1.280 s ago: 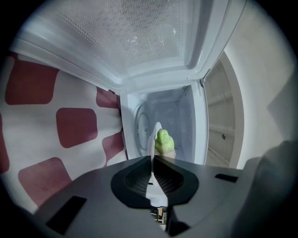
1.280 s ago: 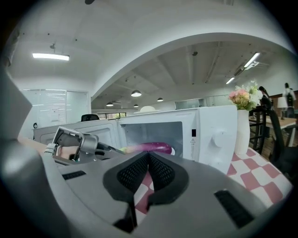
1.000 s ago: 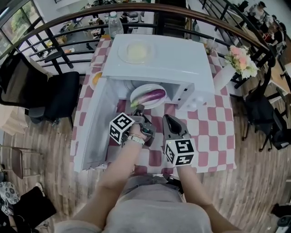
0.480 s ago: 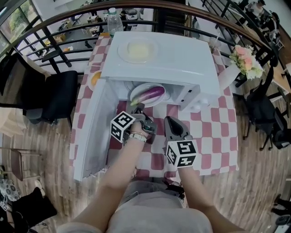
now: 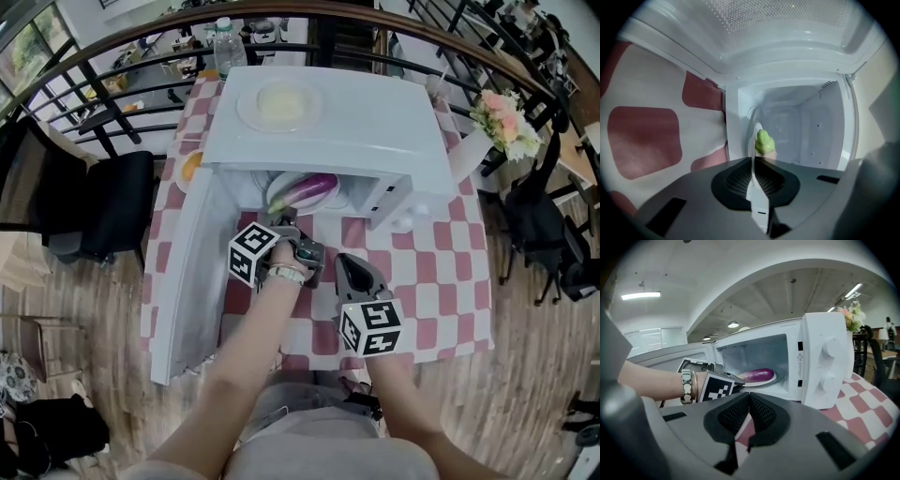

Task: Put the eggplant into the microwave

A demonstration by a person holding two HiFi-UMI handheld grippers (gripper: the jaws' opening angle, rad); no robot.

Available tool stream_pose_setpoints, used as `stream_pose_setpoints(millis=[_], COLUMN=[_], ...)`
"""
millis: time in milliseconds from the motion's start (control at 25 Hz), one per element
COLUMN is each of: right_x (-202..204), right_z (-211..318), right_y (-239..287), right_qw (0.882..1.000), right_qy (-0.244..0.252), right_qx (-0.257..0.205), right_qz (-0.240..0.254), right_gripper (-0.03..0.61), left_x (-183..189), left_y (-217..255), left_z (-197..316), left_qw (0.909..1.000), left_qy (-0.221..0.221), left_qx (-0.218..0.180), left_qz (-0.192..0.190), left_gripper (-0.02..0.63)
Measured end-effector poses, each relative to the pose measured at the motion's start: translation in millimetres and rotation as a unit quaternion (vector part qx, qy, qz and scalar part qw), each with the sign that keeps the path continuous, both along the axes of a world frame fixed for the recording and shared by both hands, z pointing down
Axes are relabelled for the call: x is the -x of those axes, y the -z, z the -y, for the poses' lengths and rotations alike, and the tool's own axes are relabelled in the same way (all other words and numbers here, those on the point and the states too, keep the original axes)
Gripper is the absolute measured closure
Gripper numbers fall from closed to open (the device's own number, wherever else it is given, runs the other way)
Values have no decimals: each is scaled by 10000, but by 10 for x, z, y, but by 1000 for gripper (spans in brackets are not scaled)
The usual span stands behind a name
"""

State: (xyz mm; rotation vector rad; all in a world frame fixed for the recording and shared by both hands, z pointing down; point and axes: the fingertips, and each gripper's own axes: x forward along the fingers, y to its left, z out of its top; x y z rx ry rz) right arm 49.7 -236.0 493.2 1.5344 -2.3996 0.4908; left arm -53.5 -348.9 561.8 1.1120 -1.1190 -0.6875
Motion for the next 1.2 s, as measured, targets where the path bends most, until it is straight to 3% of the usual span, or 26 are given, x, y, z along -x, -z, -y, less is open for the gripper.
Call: stream_pose_setpoints(millis=[240,560,960,1200], right_x=[-17,2,-93,-157], right_z=[-59,-101,-56,-31], right_y=[-57,-111,-150,-162], right_qw=[9998,9995,9993,9991], right_qy=[-32,46,-55,-174], right_qx=[178,308,373,378], right_qz=[49,91,64,41], right_gripper=[554,554,554,554], left_x=[-17,-68,-36,0], left_y=[-47,-220,-298,-310], left_z=[102,120,308,358], left_qw=[9995,9968,9951,9962], left_qy=[31,-16,271,152], left_qx=[323,798,945,854], left_qz=[44,7,-97,16], left_gripper=[590,434,360,341])
